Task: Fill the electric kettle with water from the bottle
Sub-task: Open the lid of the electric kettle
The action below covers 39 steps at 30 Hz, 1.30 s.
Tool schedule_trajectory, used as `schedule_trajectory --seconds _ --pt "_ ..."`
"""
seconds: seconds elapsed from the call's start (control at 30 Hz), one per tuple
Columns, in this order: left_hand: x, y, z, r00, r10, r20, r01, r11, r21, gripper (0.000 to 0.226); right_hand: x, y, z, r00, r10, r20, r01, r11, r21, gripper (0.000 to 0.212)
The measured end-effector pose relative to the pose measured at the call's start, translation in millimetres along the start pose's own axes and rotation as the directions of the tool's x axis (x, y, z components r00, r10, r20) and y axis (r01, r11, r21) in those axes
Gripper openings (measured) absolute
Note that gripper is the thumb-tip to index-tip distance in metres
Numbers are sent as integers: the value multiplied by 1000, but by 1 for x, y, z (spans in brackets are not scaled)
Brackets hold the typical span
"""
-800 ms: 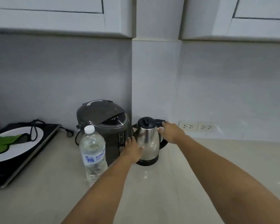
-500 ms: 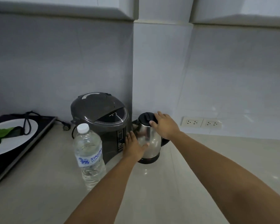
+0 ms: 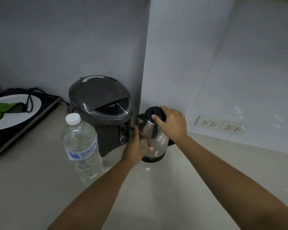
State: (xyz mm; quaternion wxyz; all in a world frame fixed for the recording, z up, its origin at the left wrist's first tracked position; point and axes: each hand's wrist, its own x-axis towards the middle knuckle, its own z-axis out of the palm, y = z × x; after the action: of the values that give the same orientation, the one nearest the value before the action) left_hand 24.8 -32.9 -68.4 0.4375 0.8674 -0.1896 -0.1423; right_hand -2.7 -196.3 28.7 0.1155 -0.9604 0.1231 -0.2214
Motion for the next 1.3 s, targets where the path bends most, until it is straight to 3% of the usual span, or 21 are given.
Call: schedule_trajectory --seconds 0.23,0.57,0.73,0.83,0.97,1.07,1.2,1.3 --pt "2 -6 4 999 32 -38 -31 999 29 119 -2 1 10 992 18 -124 -9 997 71 47" --pt "2 -11 3 995 66 -71 -58 992 116 117 -4 -2 6 970 -101 -222 131 984 124 28" --pt "2 -11 2 996 65 -66 -56 990 130 117 -4 -5 3 969 -134 -210 158 982 106 23" --pt "2 -9 0 997 54 -56 -47 992 119 117 -1 2 -1 981 -29 -193 67 979 192 20" --pt "5 -5 -4 999 46 -16 -43 992 119 119 0 15 -9 987 -39 -157 54 994 92 18" --pt "4 -3 -5 999 38 -10 -37 990 136 118 0 8 -8 984 -43 -174 57 995 76 26" --pt "3 -1 -6 999 31 10 -32 989 147 117 -1 -1 -2 988 -103 -114 100 994 -37 62" --pt "2 0 -6 1000 20 9 -21 989 146 116 -5 3 -1 976 -186 -110 175 979 -100 65"
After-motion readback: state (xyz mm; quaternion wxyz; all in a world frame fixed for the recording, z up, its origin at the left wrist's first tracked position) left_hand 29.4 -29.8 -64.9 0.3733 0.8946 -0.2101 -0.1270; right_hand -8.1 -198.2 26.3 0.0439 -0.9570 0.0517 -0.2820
